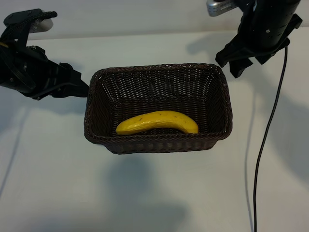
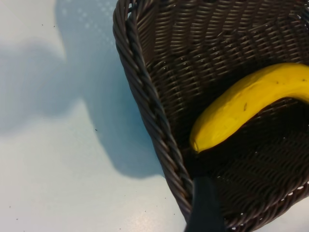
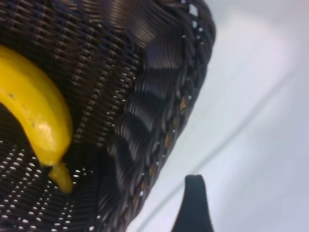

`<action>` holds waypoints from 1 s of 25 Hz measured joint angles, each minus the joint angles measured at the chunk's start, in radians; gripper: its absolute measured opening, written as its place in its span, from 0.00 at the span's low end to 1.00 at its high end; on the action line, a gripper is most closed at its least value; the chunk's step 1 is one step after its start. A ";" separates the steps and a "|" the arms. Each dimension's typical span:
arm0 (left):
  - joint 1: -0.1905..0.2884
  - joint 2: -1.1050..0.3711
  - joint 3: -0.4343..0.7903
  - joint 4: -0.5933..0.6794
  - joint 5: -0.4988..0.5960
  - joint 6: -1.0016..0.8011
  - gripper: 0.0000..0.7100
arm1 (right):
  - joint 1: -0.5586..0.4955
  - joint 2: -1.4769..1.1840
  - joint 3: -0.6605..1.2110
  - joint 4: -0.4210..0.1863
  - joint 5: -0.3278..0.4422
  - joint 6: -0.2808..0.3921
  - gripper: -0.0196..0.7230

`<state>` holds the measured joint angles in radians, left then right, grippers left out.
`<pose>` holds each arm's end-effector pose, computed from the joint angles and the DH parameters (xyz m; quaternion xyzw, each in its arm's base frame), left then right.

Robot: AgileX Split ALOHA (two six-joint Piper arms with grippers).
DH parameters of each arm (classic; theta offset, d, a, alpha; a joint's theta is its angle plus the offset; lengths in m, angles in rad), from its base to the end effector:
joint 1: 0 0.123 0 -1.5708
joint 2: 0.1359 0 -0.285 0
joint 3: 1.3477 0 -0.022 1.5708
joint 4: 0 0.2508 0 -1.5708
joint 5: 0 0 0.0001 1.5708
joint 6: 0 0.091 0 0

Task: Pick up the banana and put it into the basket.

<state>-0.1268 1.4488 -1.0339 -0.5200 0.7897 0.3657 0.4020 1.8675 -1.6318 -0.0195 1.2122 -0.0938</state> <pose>0.2846 -0.0687 0.2743 0.0983 0.9462 -0.1911 0.2417 0.3592 0.1509 0.2774 -0.2464 0.9634 0.0068 0.1051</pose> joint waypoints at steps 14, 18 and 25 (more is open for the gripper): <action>0.000 0.000 0.000 0.000 0.009 0.004 0.76 | -0.008 -0.010 0.000 0.094 0.003 -0.054 0.81; 0.000 0.000 0.000 0.000 0.009 0.004 0.76 | -0.008 -0.010 0.000 0.094 0.003 -0.054 0.81; 0.000 0.000 0.000 0.000 0.010 0.004 0.76 | -0.008 -0.010 0.000 0.113 0.003 -0.054 0.80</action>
<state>-0.1268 1.4488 -1.0339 -0.5200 0.7994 0.3692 0.3941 1.8580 -1.6322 0.0934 1.2147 -0.1476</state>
